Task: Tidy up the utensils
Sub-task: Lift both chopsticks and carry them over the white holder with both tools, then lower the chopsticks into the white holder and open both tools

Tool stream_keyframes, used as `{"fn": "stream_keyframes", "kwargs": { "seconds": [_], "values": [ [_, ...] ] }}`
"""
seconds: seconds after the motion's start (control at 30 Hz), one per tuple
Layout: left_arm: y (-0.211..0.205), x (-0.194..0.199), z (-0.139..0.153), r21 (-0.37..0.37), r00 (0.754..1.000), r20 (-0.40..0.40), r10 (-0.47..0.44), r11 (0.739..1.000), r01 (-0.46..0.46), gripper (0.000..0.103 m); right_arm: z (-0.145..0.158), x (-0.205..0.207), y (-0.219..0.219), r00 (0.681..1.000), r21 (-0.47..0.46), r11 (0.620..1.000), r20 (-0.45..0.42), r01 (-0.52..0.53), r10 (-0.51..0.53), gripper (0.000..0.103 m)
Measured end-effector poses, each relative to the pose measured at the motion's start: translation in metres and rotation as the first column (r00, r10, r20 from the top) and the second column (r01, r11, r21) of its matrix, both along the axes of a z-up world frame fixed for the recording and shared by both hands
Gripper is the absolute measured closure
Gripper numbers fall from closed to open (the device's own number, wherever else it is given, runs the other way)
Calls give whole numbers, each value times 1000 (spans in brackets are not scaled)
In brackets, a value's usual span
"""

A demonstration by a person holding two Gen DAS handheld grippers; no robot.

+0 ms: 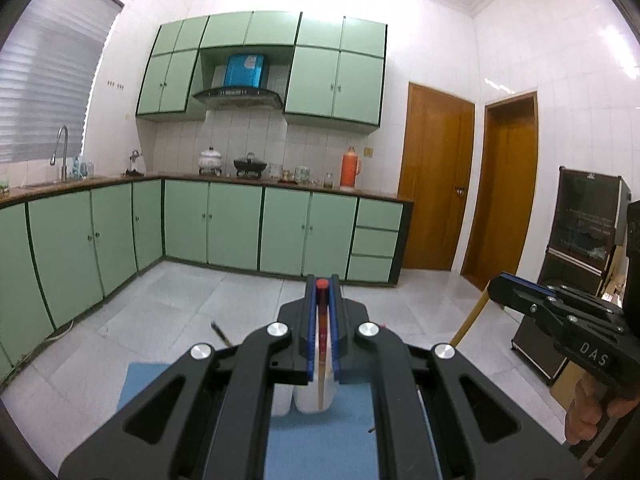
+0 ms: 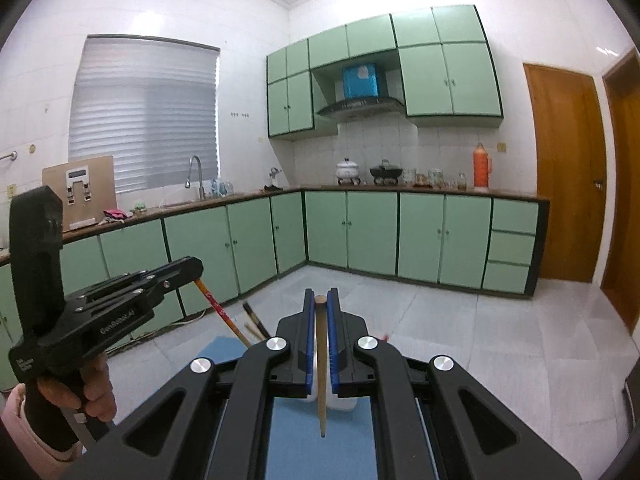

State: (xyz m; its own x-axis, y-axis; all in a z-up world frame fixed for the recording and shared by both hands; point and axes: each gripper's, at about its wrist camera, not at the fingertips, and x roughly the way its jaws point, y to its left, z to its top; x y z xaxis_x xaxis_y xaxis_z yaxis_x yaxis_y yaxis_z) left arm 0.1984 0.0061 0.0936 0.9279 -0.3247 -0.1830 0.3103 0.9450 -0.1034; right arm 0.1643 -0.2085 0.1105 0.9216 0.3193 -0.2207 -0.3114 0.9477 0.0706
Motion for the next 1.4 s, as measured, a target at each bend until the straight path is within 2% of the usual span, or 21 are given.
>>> {"fn": "stream_keyframes", "kwargs": {
  "seconds": [0.2, 0.3, 0.47, 0.87, 1.23, 1.4],
  "values": [
    [-2, 14, 25, -3, 998, 57, 19, 1000, -19, 98, 37, 14, 4, 997, 17, 999, 62, -40, 39, 97],
    [-3, 25, 34, 11, 996, 79, 39, 999, -40, 98, 52, 32, 1, 996, 54, 997, 72, -57, 53, 97],
    [-8, 57, 34, 37, 996, 66, 62, 997, -65, 98, 57, 68, 1, 997, 59, 997, 70, -45, 40, 97],
    [-13, 125, -15, 81, 994, -67, 86, 993, -80, 98, 17, 148, -6, 1000, 100, 995, 4, -12, 12, 97],
    [-10, 148, -43, 89, 989, -124, 87, 993, -76, 98, -39, 169, -6, 996, 106, 994, -88, -2, 11, 97],
    [-5, 154, -53, 79, 984, -154, 89, 994, -78, 98, -55, 169, 0, 993, 86, 996, -115, -11, 21, 97]
  ]
}}
